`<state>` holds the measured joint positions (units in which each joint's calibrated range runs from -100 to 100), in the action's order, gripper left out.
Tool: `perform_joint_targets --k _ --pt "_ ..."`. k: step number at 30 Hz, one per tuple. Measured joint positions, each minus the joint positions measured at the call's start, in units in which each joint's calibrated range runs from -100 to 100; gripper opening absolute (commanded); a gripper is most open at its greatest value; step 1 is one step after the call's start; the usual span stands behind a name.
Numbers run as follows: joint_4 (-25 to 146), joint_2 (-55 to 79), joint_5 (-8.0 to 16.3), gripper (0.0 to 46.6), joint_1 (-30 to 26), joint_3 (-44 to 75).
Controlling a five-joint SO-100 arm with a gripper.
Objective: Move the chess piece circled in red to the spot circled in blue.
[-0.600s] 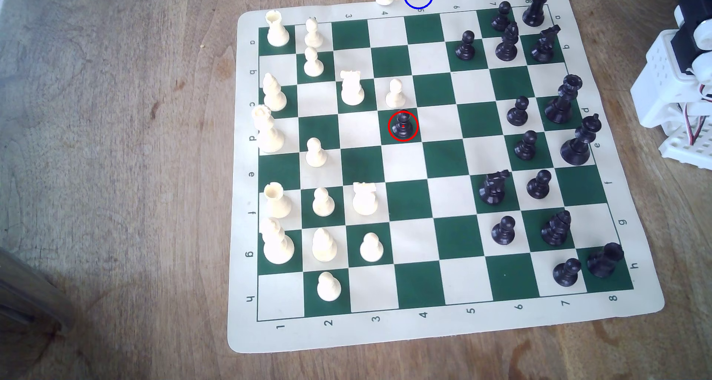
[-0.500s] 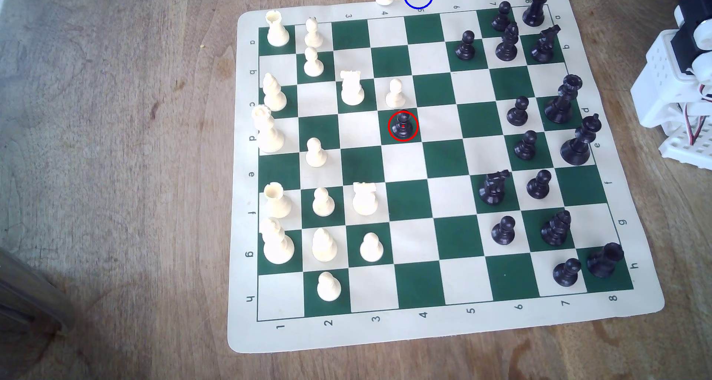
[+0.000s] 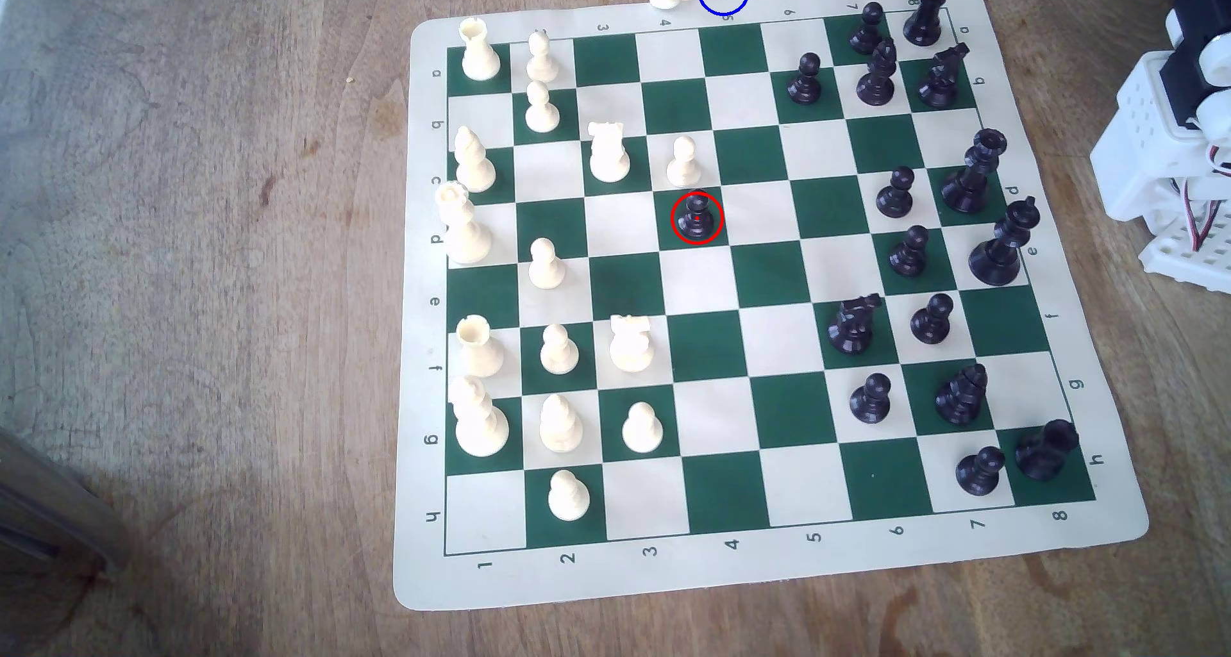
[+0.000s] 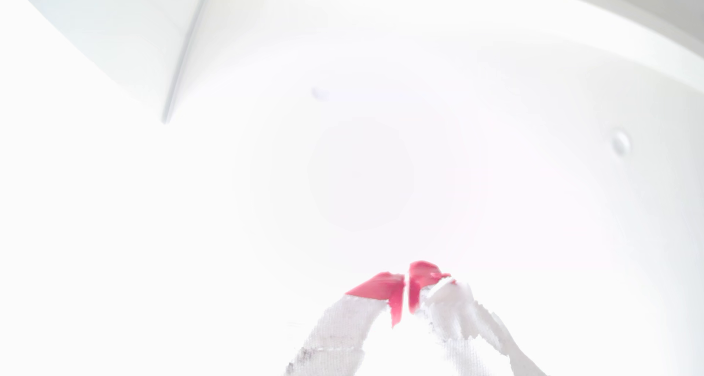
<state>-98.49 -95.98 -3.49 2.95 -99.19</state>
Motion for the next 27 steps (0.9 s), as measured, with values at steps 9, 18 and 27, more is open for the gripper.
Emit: perform_joint_targets --k 9,18,27 --pt "4.3 0.08 0.05 0.2 0.0 0.0" --pt "49.0 0.08 -1.27 0.1 -0.66 0.0" --pt "115.54 8.63 3.61 0.1 1.4 7.59"
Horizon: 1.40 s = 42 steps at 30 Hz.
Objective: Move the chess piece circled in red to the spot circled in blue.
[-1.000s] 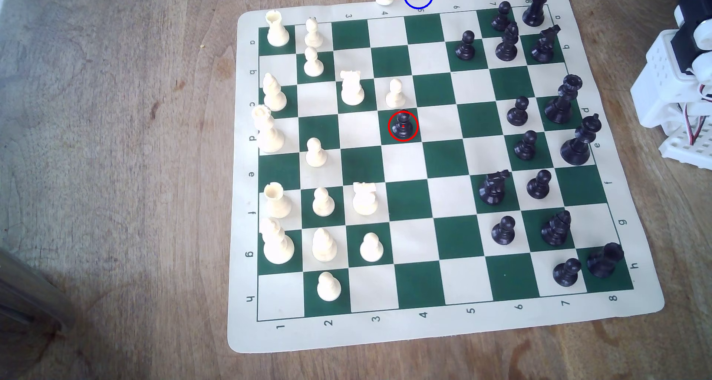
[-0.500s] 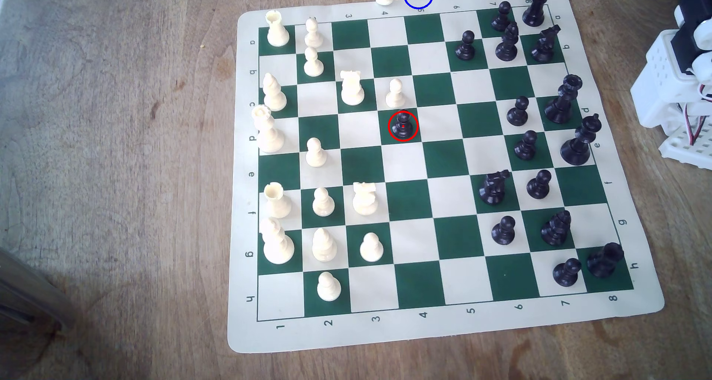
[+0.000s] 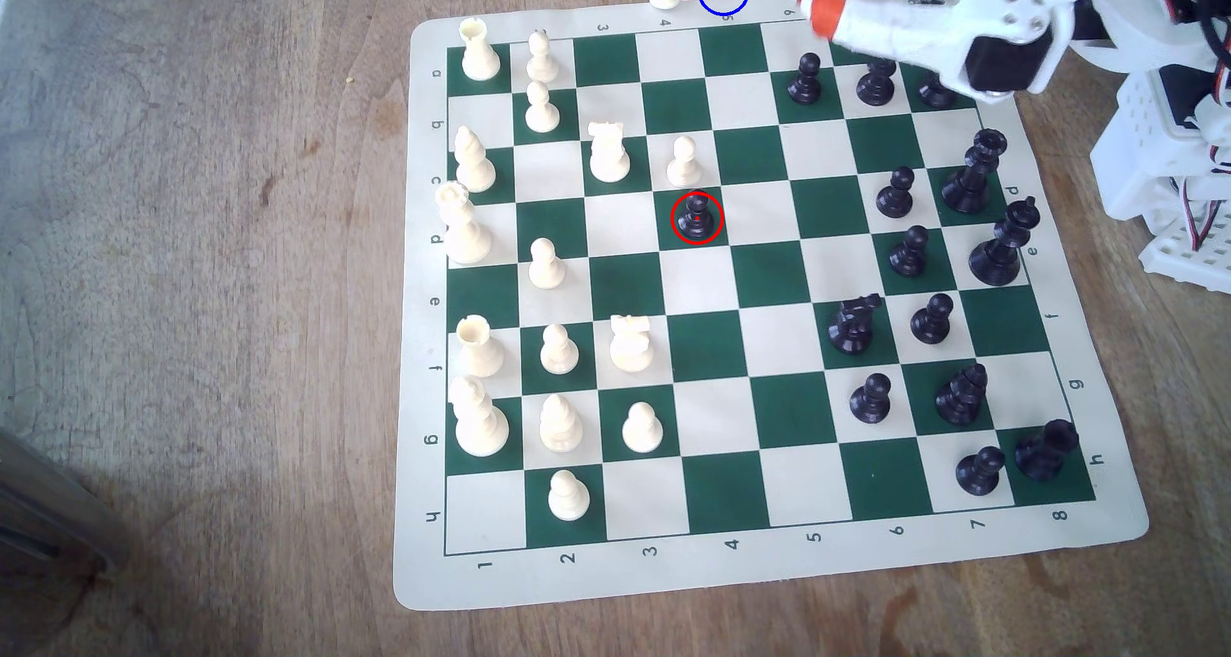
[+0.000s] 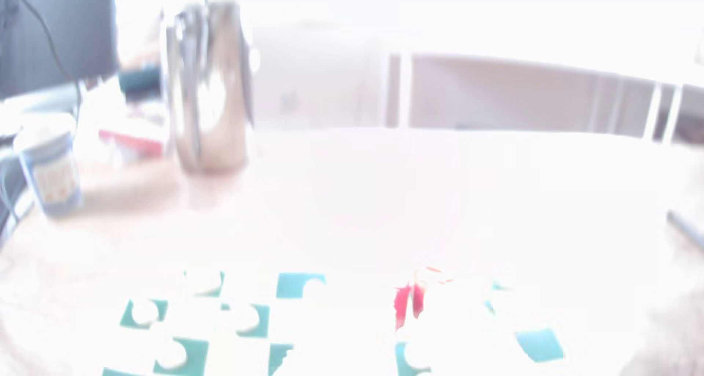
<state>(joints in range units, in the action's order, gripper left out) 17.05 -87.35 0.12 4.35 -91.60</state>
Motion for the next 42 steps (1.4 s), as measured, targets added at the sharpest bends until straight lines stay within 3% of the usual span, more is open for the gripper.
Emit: perform_joint_targets --k 6,15,24,42 --pt "14.18 27.65 6.64 8.9 -0.29 22.23" --pt "23.43 64.26 10.26 6.3 -3.17 53.14" --pt "17.29 77.0 10.79 8.7 -2.73 55.22" --pt "11.47 81.36 10.45 8.3 -1.4 49.98"
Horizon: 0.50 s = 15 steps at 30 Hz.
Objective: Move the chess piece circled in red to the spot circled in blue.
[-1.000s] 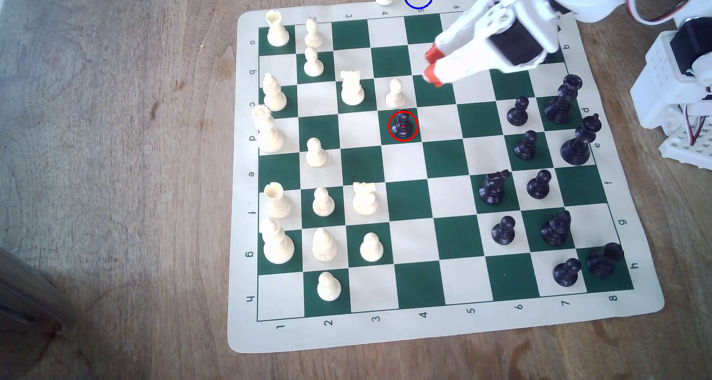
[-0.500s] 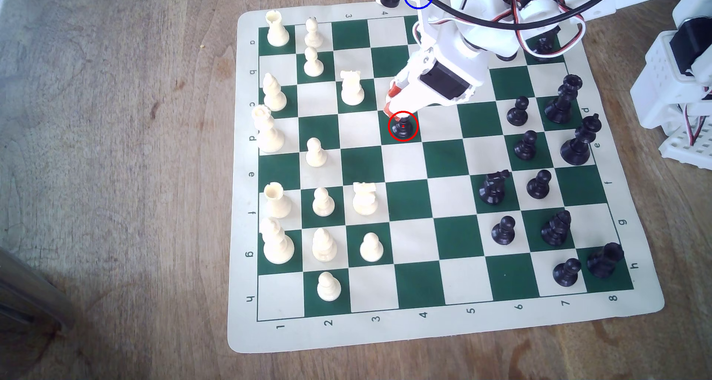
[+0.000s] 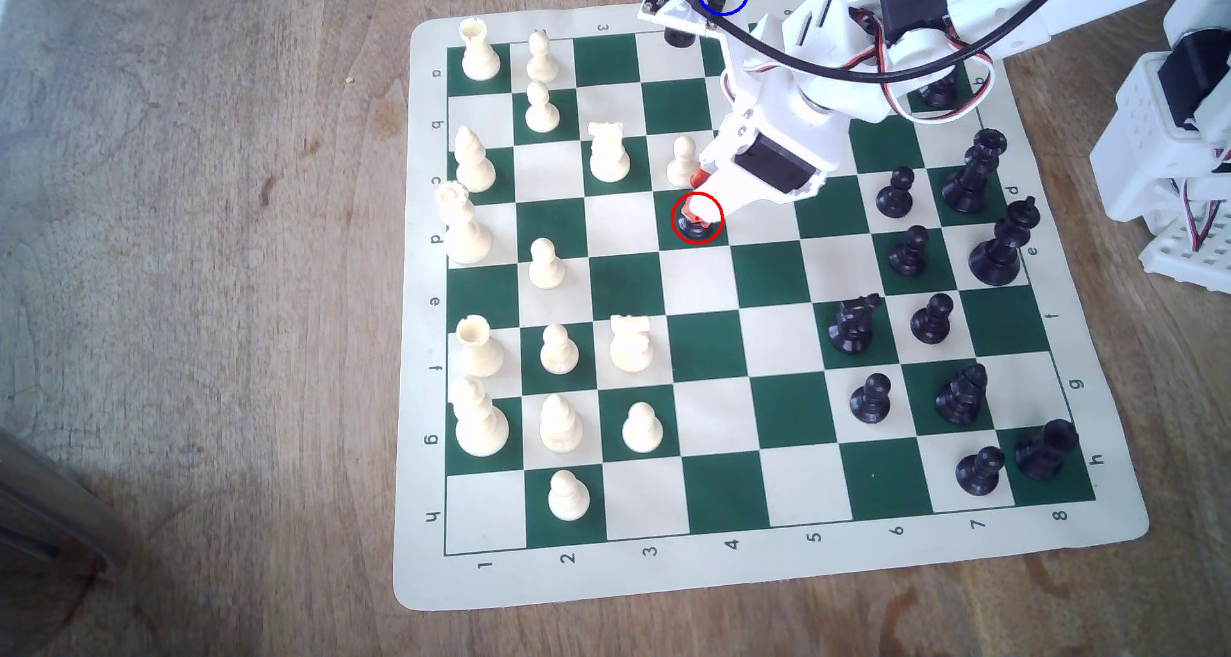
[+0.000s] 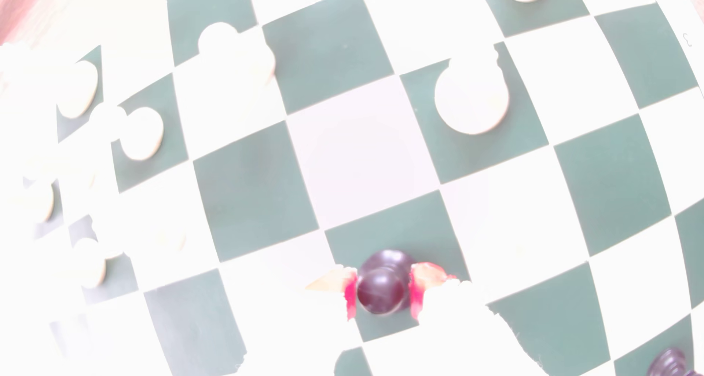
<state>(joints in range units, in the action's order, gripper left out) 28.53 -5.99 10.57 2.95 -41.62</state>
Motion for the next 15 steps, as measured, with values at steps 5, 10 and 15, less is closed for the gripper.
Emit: perform_joint_targets --k 5,10,15 --pt "-0.88 0.0 0.15 8.4 0.0 -0.54" --pt "-1.51 0.0 0.34 8.4 0.0 -1.27" --pt "-1.67 0.0 0.34 4.5 0.0 -1.27"
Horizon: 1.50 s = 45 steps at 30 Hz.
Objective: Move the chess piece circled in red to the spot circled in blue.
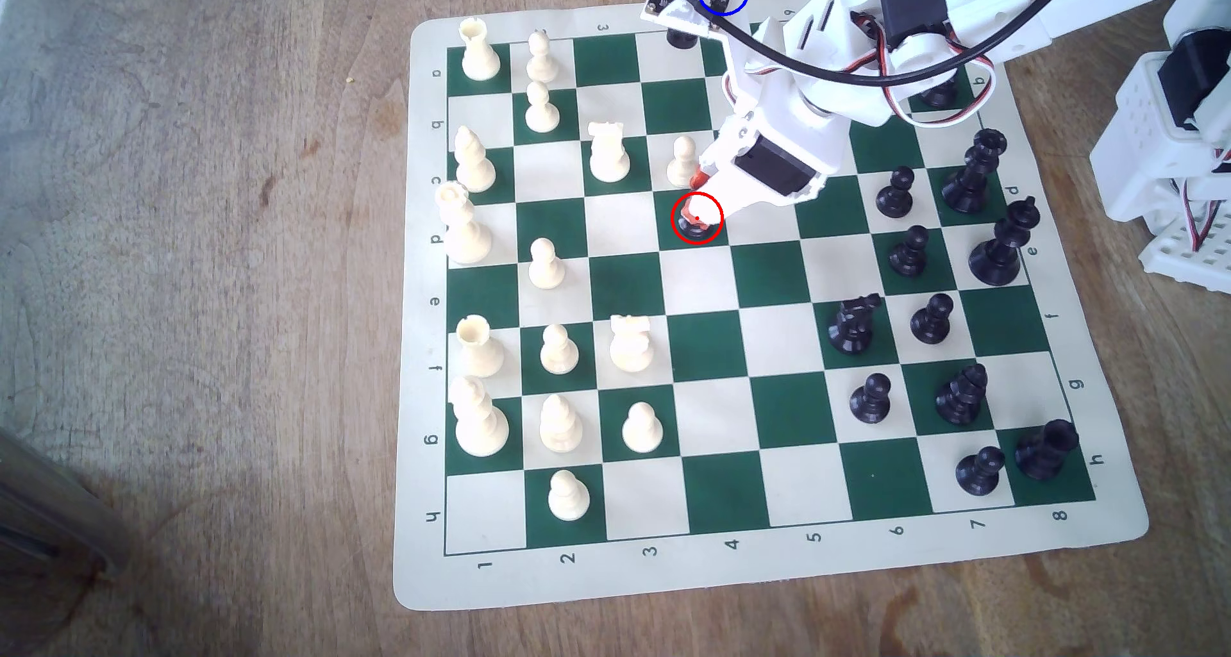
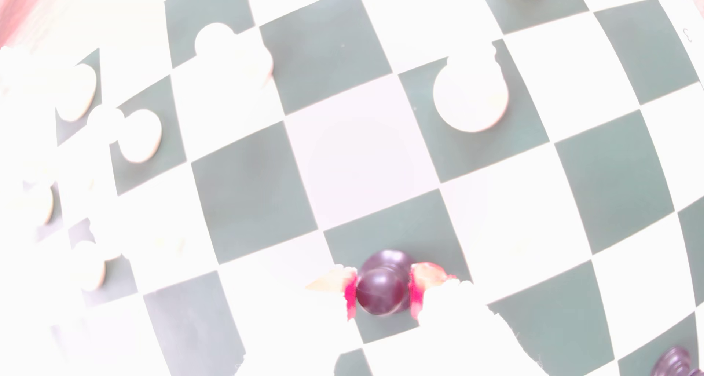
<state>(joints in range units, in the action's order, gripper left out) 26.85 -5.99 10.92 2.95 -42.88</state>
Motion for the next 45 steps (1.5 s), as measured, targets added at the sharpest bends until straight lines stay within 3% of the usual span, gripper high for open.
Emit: perform_joint_targets --k 1,12,20,24,27,32,33,38,45 --pt "-0.16 0.08 0.0 0.2 0.0 0.0" --pt "-0.48 0.75 0.0 0.2 0.0 0.09" --pt "11.47 -3.6 3.03 0.2 -0.81 6.69" --pt "15.86 -6.28 3.37 0.2 -1.18 11.21" --pt "18.96 -6.87 2.3 0.2 1.03 14.01" --pt "22.39 -6.95 -1.81 0.2 8.92 15.91" --pt "22.15 -7.04 -3.91 0.2 12.76 15.91" --pt "14.26 -7.12 -6.79 0.2 22.57 13.74" --pt "5.9 -1.76 -7.77 0.2 26.4 12.38"
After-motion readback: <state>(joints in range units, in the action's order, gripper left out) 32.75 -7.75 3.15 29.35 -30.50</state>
